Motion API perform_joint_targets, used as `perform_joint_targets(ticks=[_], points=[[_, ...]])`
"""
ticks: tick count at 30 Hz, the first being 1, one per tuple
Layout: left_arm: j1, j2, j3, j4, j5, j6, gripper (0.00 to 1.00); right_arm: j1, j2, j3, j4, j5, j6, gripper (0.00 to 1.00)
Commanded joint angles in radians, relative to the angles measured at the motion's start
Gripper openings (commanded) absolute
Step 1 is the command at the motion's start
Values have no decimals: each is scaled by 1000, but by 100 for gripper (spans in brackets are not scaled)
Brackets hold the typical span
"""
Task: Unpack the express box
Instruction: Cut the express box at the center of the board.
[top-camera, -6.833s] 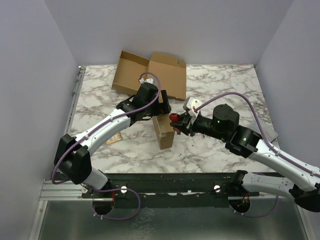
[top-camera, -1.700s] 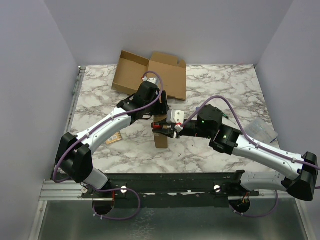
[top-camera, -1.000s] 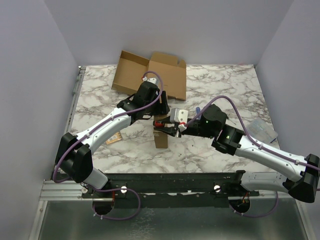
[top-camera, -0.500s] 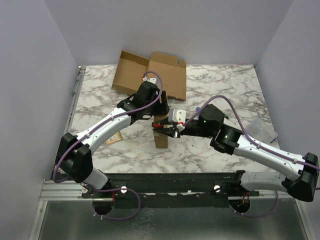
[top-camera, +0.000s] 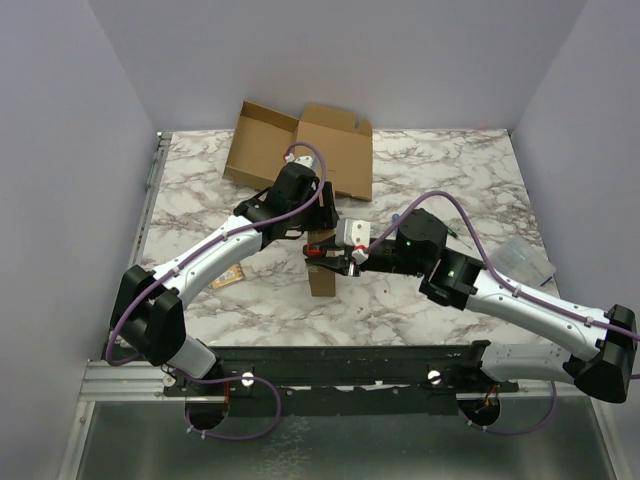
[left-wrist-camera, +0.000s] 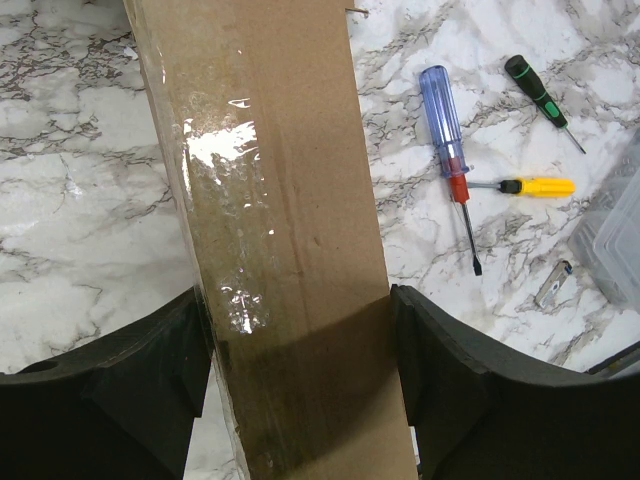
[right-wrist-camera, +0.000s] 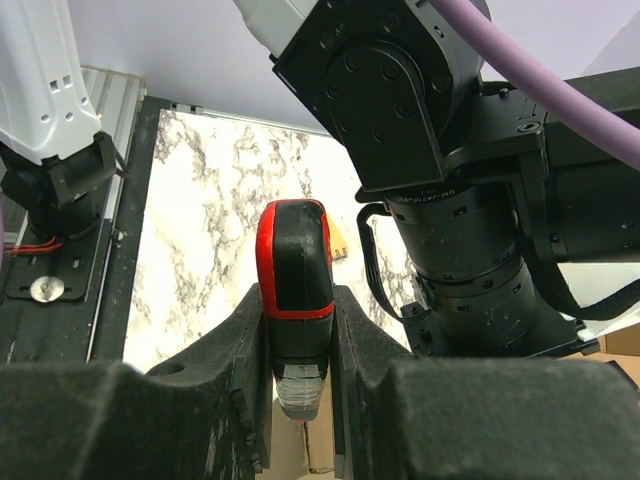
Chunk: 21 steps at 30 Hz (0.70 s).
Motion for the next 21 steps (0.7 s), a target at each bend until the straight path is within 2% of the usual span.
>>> perform_joint_targets(ticks=[1,9,21], points=[[0,8,-10,-59,44,-3,56,3,-9,25,-50,5,-12,1],[1,9,-15,-60,43,-2,56,3,-55,11,-35,-2,0,1],[2,1,-13,-59,47,-5,55,3,-24,5,-31,13,-12,1]])
